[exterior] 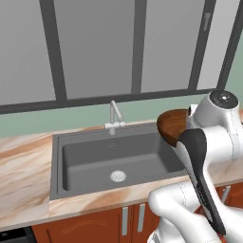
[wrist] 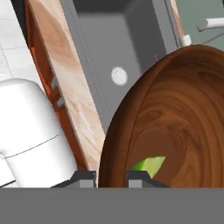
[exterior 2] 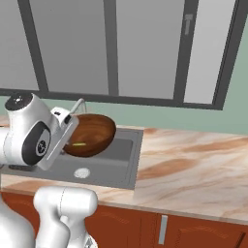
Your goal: Pick the lemon wedge from the cabinet and place it in the bowl. Then pick the bowl and place it in the sink. Then turn on the sink facuet.
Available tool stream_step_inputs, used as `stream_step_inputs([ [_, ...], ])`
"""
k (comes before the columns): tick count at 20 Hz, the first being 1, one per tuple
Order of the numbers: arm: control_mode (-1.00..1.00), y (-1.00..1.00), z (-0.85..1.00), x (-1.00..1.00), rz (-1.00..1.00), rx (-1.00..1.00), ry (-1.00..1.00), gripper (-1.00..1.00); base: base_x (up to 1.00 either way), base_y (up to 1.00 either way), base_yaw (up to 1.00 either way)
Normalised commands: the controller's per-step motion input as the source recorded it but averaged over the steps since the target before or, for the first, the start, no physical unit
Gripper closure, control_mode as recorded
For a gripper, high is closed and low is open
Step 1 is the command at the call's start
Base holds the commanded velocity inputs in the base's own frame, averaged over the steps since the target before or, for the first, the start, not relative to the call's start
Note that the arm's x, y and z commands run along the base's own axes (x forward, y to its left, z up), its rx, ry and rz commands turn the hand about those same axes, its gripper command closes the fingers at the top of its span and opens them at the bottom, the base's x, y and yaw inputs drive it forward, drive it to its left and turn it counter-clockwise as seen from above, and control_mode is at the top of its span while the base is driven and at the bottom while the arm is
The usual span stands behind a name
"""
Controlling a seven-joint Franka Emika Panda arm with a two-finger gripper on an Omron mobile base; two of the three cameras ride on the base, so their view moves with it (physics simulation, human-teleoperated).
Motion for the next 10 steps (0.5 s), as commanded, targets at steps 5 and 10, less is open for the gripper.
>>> stream_step_inputs([
  [5,-1.0,-0.15,-0.55,0.49,0.42,0.0,0.11,1.0,0.0,0.0,0.0],
  [10,-1.0,0.0,-0.35,0.53,0.45,-0.03,0.06,1.0,0.0,0.0,0.0],
])
